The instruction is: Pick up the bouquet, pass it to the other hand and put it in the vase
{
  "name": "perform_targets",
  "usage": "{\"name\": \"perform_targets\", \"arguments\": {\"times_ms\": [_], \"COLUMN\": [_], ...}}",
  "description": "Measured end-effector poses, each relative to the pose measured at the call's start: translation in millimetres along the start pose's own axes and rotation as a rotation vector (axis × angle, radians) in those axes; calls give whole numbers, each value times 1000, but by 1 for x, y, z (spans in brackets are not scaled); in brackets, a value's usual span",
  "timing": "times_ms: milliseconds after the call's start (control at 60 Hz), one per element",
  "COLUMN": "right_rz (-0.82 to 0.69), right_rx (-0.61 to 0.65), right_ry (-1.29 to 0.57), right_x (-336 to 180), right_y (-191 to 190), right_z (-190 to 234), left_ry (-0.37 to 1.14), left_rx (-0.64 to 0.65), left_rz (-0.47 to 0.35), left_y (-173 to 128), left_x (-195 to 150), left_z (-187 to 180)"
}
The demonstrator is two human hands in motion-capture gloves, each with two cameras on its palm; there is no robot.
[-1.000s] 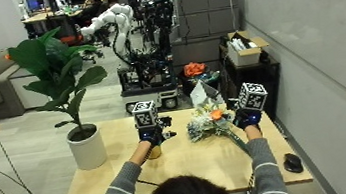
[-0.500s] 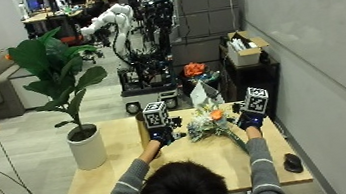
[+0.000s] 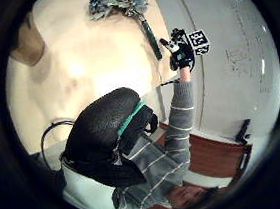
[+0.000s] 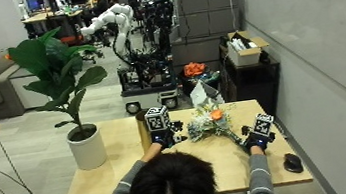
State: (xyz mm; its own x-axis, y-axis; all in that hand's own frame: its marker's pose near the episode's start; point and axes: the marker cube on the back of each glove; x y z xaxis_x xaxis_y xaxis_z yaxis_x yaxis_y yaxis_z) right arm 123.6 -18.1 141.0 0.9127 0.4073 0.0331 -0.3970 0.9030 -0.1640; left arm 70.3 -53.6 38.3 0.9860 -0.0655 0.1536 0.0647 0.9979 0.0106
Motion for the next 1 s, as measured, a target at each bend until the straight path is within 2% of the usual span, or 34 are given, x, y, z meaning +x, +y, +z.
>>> {"name": "perform_targets", "arguments": {"times_ms": [17,67,117,167,217,283,333,350,433,533,583,667,733,783,833,883,967,1000], "right_rz": [-1,12,11,-33,-53,5,-25,-37,-21,49,69,139,151,146,79,85,73,44], "right_rx": [5,45,113,91,44,55,50,33,2,52,84,134,88,9,50,88,78,80], "right_ry": [3,21,35,36,39,52,52,50,12,25,26,35,51,69,67,82,104,106], "right_x": [1,2,2,-1,-3,-1,-4,-5,-6,-3,-2,2,1,-1,-7,-10,-16,-19], "right_y": [-2,-13,-26,-29,-25,-26,-27,-25,-19,-19,-20,-26,-18,-8,-13,-19,-19,-18], "right_z": [4,14,21,32,40,46,51,53,57,54,51,48,48,50,49,47,47,44], "left_ry": [-2,44,11,-13,13,21,90,99,27,7,18,68,38,42,61,106,30,19], "left_rx": [3,-30,-14,4,-15,-30,-94,-106,-60,-96,-99,-94,-62,-60,-78,-105,-64,-56], "left_rz": [-6,44,-25,-51,-11,-4,92,98,-47,-143,-118,10,-33,-30,-21,40,-88,-104], "left_y": [1,6,-6,-10,-4,-6,6,8,-8,-18,-15,-1,-8,-10,-8,1,-14,-18], "left_x": [-1,4,-2,-5,-1,-1,7,8,-4,-10,-9,-3,-9,-11,-10,-5,-17,-19], "left_z": [0,1,9,11,12,16,16,16,24,34,33,25,27,28,27,23,27,27]}}
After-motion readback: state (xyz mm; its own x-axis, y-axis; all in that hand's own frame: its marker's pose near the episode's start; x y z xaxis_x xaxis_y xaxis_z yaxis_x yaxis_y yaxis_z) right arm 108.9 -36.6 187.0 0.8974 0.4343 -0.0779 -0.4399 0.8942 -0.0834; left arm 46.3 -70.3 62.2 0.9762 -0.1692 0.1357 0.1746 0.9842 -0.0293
